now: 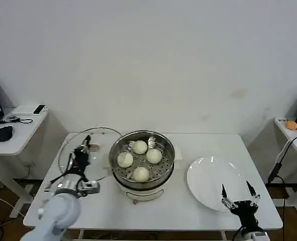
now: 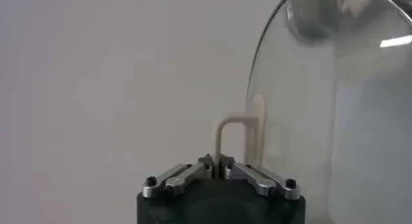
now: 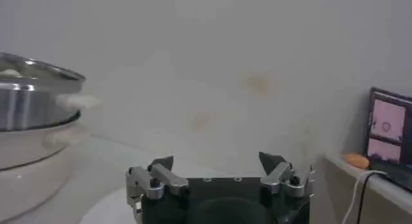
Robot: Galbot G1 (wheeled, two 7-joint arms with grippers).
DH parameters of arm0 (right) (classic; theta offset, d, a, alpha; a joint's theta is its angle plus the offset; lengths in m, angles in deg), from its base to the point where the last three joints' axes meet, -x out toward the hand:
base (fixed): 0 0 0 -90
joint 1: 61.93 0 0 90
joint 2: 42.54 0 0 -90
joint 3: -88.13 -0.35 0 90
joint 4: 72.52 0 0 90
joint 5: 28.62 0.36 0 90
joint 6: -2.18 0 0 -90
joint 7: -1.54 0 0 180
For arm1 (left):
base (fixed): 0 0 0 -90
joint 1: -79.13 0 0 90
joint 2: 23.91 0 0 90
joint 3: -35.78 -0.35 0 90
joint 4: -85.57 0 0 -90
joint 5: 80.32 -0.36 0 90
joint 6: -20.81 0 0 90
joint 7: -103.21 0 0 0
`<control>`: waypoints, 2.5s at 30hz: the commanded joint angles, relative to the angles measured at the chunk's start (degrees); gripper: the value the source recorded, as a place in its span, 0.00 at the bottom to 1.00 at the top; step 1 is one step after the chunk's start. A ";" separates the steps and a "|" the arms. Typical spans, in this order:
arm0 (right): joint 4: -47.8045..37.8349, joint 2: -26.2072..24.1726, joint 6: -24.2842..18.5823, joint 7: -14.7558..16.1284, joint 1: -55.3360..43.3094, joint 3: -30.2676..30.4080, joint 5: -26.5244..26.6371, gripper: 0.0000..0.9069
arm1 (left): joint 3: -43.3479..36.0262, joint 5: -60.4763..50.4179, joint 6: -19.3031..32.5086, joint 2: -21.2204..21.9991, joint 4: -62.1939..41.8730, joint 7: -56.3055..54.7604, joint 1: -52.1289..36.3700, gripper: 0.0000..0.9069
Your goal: Take steamed baozi put them in steamer then cover it.
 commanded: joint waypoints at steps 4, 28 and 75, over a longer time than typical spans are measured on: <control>-1.06 0.91 -0.53 -0.13 0.28 0.45 -2.13 1.00 | -10.97 -10.37 -4.09 12.52 -4.26 4.32 -10.15 0.00; -2.68 1.97 -0.81 0.12 -0.08 1.68 -4.37 1.00 | -17.70 -18.26 -3.13 17.93 -7.80 5.70 -10.67 0.00; -4.14 2.10 -1.14 0.31 -0.40 2.77 -4.97 1.00 | -17.86 -17.08 -1.81 18.42 -9.76 5.71 -10.04 1.00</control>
